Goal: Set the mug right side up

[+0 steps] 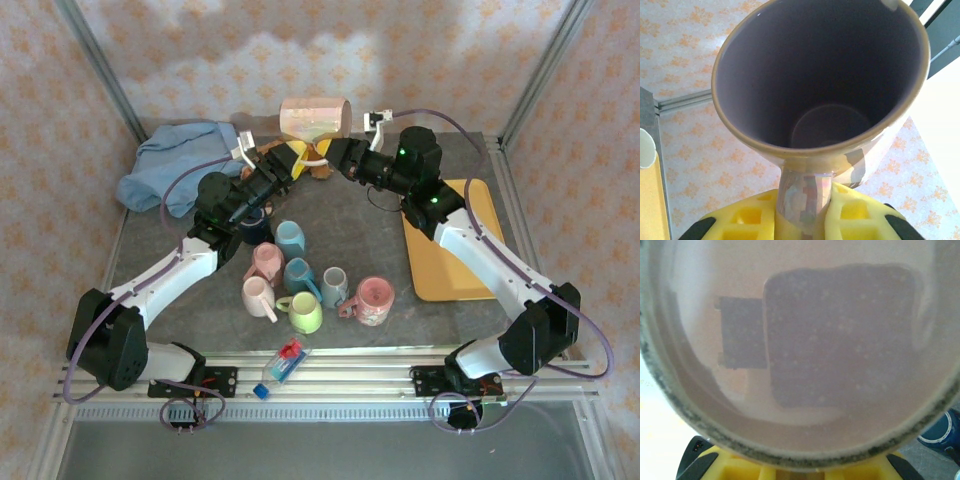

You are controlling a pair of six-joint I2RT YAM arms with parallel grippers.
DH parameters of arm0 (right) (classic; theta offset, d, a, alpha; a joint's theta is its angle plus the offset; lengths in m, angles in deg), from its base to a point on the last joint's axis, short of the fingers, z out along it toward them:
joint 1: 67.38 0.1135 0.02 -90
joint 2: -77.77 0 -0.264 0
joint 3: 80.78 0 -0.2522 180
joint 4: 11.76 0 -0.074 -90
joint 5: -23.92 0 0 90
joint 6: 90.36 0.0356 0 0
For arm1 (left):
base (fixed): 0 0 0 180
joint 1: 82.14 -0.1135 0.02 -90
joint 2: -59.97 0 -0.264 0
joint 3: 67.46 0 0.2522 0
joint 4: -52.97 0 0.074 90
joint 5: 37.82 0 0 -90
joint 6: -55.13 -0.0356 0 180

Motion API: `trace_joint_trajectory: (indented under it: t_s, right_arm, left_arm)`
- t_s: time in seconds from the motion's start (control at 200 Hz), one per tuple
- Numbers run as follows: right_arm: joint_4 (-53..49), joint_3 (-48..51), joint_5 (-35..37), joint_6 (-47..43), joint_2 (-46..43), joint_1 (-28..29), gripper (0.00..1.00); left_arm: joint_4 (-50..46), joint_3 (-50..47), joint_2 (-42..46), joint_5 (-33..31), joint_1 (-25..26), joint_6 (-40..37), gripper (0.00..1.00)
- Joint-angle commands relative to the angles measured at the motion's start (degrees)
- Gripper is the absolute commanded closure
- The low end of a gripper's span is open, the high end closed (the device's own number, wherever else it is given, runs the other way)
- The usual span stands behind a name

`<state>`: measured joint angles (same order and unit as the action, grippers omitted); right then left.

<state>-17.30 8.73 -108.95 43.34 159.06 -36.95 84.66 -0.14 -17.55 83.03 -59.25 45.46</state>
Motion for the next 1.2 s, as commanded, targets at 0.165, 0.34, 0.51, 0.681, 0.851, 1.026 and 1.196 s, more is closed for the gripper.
trace_joint_trajectory:
  t_s: [0.165, 0.34, 0.51, 0.681, 0.851, 1.026, 1.196]
  right_arm:
    - [7.50, -0.04, -0.19, -3.01, -1.38, 0.53, 0.91]
    - [7.50, 0.48, 0.73, -3.00, -1.56, 0.57, 0.80]
    - [7.20, 0.80, 1.15, -3.07, -1.78, 0.59, 0.69]
    - [6.59, 1.54, 1.89, -3.53, -2.38, 0.56, 0.50]
    - [5.66, 2.11, 3.03, -3.93, -2.86, 0.52, 0.40]
    - [2.52, 2.08, 4.10, -5.29, -3.31, 0.53, 0.37]
    - [-6.36, 1.94, 6.88, -12.15, -5.42, 0.50, 0.37]
  left_arm:
    - [4.79, 1.24, 1.94, -4.21, 0.42, -2.36, 1.00]
    - [4.80, 2.15, 2.41, -4.27, 0.48, -3.81, 1.00]
    - [4.16, 1.88, 3.09, -4.85, 0.48, -5.43, 1.00]
    - [5.15, 1.55, 3.49, -5.59, 0.48, -5.97, 1.00]
    - [5.26, 1.82, 3.59, -5.81, 0.48, -6.98, 1.00]
    - [4.64, 2.51, 3.79, -5.46, 0.44, -8.15, 1.00]
    - [-2.19, 3.91, 5.06, -4.10, 0.44, -13.16, 1.00]
